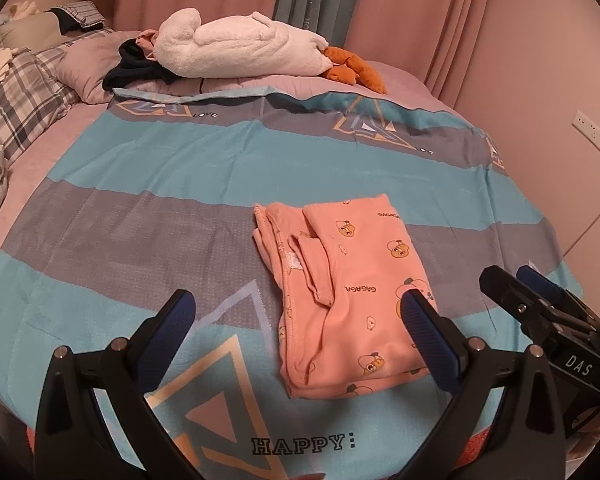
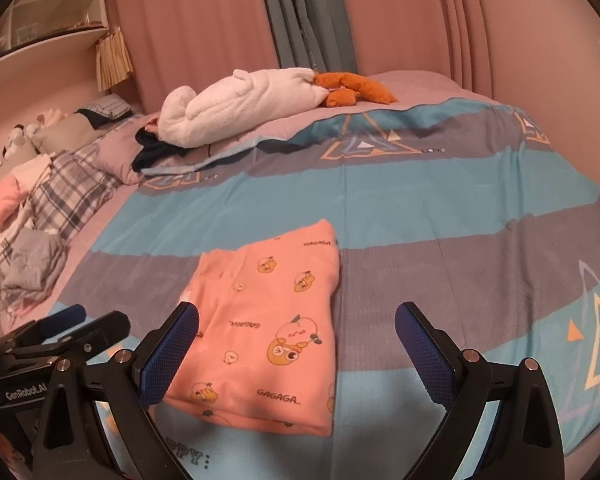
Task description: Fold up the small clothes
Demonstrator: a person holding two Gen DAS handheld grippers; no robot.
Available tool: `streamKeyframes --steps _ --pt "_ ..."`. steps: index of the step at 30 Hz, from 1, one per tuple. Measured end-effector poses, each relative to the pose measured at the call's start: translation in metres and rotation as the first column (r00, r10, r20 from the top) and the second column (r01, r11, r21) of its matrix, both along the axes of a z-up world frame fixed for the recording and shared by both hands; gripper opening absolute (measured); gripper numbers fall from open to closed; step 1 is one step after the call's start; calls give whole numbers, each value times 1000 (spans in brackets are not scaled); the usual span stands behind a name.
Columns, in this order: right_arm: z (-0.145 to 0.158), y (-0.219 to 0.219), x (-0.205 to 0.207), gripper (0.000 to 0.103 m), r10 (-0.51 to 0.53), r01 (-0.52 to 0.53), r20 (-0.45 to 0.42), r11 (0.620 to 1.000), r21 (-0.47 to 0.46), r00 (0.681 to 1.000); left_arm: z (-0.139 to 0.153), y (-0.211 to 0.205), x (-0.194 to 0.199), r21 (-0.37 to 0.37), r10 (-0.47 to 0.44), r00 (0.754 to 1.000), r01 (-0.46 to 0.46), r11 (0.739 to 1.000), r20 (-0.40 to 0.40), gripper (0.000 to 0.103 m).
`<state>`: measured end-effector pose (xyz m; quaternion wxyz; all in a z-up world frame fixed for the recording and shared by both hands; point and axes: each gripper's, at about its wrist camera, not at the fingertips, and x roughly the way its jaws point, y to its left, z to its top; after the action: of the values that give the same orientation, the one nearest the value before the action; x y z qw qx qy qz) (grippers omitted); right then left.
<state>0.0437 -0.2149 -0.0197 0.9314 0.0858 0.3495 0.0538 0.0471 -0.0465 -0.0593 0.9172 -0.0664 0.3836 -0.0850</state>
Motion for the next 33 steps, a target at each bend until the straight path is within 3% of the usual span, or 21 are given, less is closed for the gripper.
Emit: streamKeyframes --steps 5,10,33 --pt "0 1 -1 98 -1 1 -2 1000 5 1000 3 -2 -4 28 8 1000 -8 1000 18 103" --pt "-1 4 -2 98 10 -10 -1 1000 15 1000 6 2 -4 -3 7 1000 -7 1000 15 103" --pt "-3 10 2 98 7 -8 -21 1000 -20 1000 5 3 -3 -14 7 1000 -7 1000 -10 103"
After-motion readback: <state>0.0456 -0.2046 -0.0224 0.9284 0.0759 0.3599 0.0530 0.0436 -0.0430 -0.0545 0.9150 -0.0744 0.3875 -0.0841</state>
